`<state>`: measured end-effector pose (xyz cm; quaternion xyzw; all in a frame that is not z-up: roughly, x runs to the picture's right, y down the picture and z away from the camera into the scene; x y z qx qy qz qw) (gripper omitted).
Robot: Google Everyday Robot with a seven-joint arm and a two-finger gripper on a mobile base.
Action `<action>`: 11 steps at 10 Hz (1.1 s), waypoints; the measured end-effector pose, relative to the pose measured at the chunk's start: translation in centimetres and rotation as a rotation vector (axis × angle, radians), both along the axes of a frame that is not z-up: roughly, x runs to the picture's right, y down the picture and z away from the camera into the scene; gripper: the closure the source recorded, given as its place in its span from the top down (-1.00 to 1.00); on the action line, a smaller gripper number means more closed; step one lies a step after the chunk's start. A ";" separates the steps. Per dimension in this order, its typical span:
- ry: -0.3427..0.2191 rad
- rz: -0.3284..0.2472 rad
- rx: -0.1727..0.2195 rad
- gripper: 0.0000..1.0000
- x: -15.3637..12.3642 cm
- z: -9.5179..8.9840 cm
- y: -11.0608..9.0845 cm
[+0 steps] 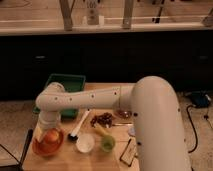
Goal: Place apple in red bowl
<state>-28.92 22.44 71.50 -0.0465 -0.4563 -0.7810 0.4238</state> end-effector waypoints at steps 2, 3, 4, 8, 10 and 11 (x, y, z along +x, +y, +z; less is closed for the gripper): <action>-0.002 0.003 -0.006 0.60 0.0 0.1 0.0; -0.003 0.003 -0.008 0.60 0.0 0.1 0.0; -0.003 0.003 -0.010 0.60 0.0 0.1 0.0; -0.006 0.006 -0.016 0.60 0.1 0.2 0.0; -0.009 0.006 -0.019 0.60 0.0 0.2 0.0; -0.008 0.005 -0.018 0.60 0.0 0.2 0.0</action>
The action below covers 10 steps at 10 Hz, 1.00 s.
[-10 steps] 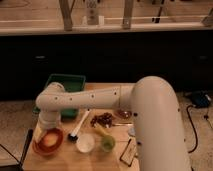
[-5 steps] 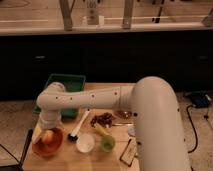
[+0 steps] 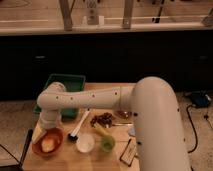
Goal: Place apple in red bowl
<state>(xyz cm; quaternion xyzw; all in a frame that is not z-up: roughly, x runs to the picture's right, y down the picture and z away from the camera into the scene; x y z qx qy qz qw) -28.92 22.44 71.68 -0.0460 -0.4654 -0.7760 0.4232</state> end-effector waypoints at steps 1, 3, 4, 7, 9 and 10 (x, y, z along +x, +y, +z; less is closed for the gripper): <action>0.001 -0.002 0.002 0.60 -0.1 0.0 0.0; 0.004 -0.008 0.011 0.60 -0.1 -0.1 -0.1; 0.000 -0.021 0.018 0.60 -0.4 -0.3 0.0; -0.017 -0.045 0.031 0.60 -0.8 -0.5 -0.1; -0.019 -0.050 0.033 0.60 -0.9 -0.6 0.0; -0.017 -0.048 0.033 0.60 -0.8 -0.5 -0.1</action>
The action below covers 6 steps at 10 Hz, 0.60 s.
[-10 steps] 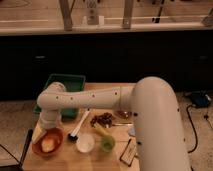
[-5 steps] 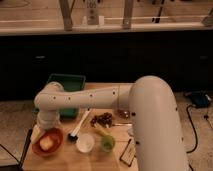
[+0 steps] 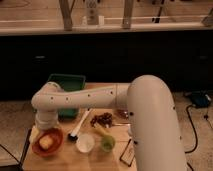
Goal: Place apple in red bowl
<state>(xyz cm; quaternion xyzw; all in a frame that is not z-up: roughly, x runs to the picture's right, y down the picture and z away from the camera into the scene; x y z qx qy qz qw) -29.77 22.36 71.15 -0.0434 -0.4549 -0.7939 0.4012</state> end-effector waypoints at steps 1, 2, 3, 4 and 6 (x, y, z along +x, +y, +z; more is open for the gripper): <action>-0.001 -0.001 0.000 0.60 -0.1 0.0 0.0; -0.002 -0.002 0.000 0.60 -0.1 -0.1 0.1; -0.002 -0.002 0.000 0.60 -0.1 -0.1 0.1; -0.001 -0.001 0.000 0.60 -0.1 0.0 0.0; -0.002 -0.002 0.000 0.60 -0.1 0.0 0.1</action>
